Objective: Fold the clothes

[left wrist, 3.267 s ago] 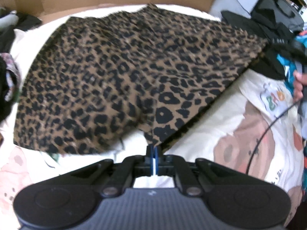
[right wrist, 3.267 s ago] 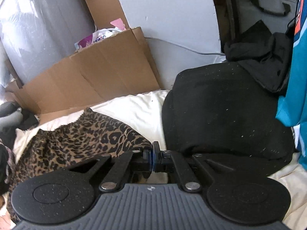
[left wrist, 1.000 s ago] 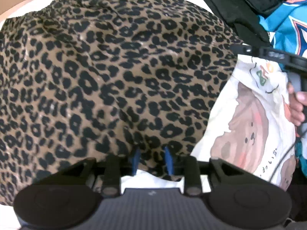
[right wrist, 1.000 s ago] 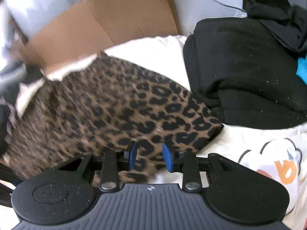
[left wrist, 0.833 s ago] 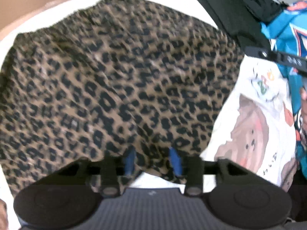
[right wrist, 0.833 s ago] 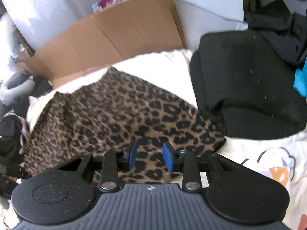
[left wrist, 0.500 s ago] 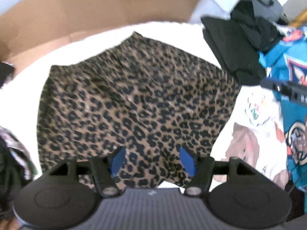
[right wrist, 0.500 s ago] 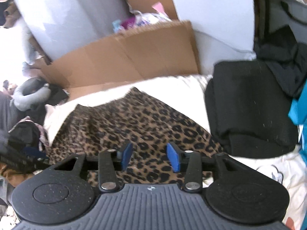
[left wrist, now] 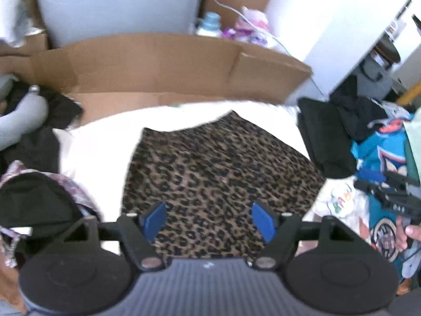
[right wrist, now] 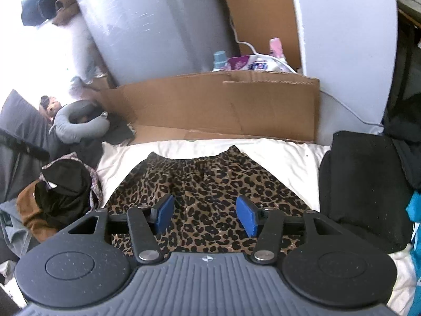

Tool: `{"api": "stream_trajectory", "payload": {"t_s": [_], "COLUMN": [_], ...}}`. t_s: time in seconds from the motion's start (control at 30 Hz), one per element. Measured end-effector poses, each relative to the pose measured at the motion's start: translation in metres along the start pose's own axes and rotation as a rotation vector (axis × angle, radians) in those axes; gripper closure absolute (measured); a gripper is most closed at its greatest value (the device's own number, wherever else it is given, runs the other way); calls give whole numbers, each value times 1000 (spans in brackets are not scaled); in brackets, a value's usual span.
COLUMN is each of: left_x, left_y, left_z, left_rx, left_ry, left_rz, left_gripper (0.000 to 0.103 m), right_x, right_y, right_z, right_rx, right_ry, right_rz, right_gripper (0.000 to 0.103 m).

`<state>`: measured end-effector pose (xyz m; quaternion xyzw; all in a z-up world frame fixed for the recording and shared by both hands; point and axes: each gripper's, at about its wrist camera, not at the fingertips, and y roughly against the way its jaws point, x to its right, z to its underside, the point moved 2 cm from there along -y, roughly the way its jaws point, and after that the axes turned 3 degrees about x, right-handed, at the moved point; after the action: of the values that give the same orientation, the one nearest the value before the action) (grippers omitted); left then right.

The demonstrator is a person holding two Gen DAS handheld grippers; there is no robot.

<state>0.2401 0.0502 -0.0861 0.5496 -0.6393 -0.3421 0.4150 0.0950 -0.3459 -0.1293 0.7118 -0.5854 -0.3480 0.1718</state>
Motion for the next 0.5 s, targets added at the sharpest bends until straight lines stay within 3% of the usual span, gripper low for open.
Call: {"api": "stream_trajectory", "payload": {"t_s": [0.17, 0.33, 0.5], "left_x": [-38, -65, -92], "left_y": [12, 11, -6], "left_z": [-8, -18, -11], "left_rx": [49, 79, 66], "left_ry": [60, 51, 93], "left_rz": [-15, -32, -22], "left_gripper": [28, 28, 28], "right_x": [-11, -13, -13], "right_y": [-10, -21, -36], "right_z": [4, 16, 37], "right_rx": [-26, -54, -94], "right_ry": [11, 26, 49], "right_rz": [-1, -3, -1], "right_gripper": [41, 41, 41]}}
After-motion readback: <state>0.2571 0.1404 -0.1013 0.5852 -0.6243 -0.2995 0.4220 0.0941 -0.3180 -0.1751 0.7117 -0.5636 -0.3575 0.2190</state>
